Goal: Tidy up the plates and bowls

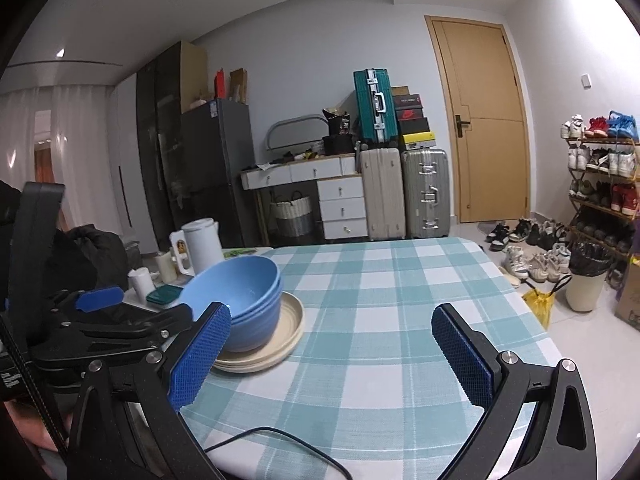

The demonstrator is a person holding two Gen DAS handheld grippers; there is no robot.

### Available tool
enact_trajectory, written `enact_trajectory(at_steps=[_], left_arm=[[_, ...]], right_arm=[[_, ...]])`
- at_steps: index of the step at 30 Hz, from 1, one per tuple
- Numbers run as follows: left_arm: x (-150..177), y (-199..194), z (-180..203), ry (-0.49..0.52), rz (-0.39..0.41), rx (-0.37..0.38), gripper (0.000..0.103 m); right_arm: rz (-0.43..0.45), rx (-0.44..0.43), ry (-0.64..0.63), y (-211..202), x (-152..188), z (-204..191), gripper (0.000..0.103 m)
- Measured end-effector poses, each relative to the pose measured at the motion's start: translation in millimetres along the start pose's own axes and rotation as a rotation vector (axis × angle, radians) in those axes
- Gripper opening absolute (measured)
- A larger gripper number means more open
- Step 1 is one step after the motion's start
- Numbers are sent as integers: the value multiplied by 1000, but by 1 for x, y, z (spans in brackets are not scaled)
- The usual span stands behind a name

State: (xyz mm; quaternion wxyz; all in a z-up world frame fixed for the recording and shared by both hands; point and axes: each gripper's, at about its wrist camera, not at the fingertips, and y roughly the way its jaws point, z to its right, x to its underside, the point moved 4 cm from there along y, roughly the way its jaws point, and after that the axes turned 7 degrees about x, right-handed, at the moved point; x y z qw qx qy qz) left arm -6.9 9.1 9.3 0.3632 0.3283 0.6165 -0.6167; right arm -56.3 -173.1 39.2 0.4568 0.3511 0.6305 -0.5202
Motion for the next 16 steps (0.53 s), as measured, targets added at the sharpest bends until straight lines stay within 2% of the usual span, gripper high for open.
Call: enact_trajectory(at_steps=[9, 16], left_arm=[[4, -1, 1, 6, -1, -10, 103], [5, -1, 0, 4, 4, 13, 103]], right_arm=[[-29, 2, 16, 6, 9, 2, 102], [-44, 5, 11, 10, 14, 2, 102]])
